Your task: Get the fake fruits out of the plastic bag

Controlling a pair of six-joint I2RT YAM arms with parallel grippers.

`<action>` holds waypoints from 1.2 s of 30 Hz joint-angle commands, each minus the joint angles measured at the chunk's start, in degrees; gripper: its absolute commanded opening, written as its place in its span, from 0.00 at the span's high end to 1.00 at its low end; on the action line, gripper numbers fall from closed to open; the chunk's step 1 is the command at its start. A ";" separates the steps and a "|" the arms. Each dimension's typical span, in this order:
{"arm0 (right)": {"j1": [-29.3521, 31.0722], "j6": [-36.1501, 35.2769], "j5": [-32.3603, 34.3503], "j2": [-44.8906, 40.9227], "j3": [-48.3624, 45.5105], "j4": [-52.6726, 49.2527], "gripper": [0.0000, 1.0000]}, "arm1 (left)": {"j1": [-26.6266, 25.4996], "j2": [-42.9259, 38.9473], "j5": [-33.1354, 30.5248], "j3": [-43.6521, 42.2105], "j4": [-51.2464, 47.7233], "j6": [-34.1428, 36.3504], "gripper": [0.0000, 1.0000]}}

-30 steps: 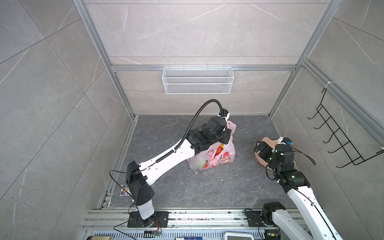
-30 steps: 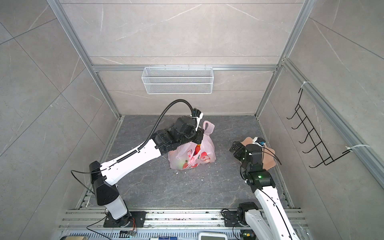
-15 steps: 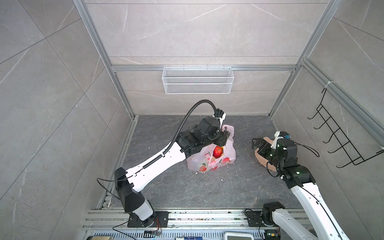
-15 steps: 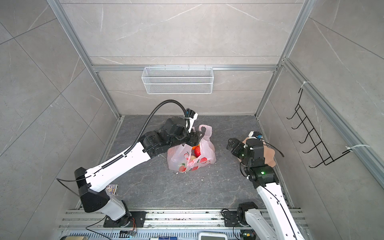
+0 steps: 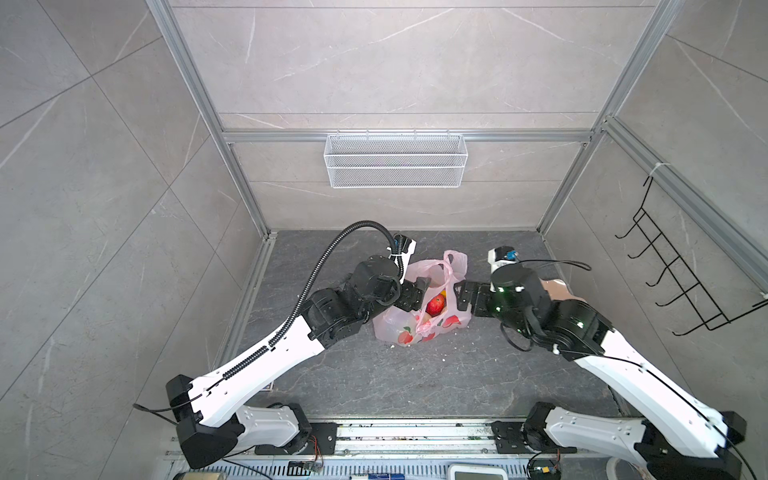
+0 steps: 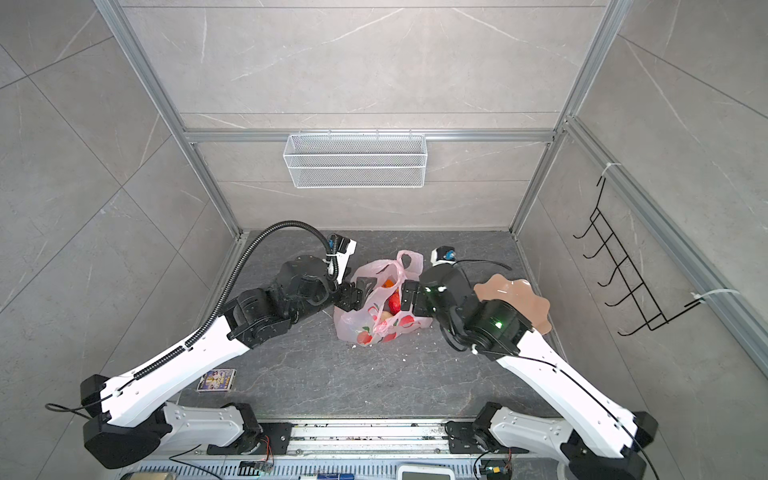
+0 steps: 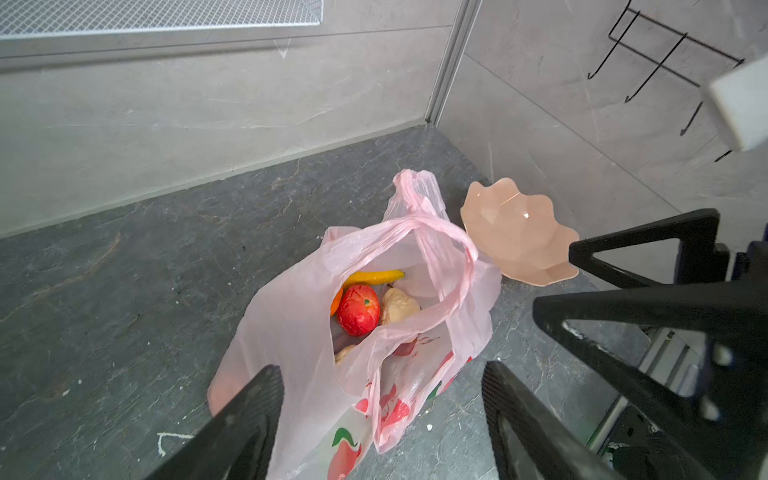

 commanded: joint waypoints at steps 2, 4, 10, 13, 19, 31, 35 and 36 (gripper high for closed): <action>2.60 1.31 7.23 4.18 2.58 -6.92 0.00 | 0.02 -0.39 -1.47 -0.93 2.18 -1.09 0.22; 3.25 1.41 7.28 5.45 1.75 -7.45 0.00 | 0.08 -0.83 -2.90 -3.02 2.87 -1.67 0.21; 3.37 2.39 10.43 9.31 -0.55 -7.05 0.00 | 0.16 -0.93 -7.66 -7.78 6.26 -3.71 0.20; 3.36 2.05 12.03 13.06 0.00 -6.26 0.00 | 0.13 0.07 -7.15 -7.42 6.26 -3.99 0.20; 3.19 3.71 15.72 20.00 4.06 -6.73 0.00 | 0.16 -2.23 -9.14 -11.95 6.51 -6.52 0.20; -0.82 8.23 22.18 14.02 2.06 -7.51 0.07 | -0.08 2.29 -8.58 -11.64 4.75 -10.10 0.18; -1.03 7.91 21.79 8.10 -2.58 -2.45 0.09 | -3.06 6.30 -9.11 -6.26 4.33 -8.25 0.13; -1.12 7.80 21.44 6.95 -3.85 -1.09 0.09 | -3.80 7.72 -9.53 -4.81 3.67 -7.80 0.12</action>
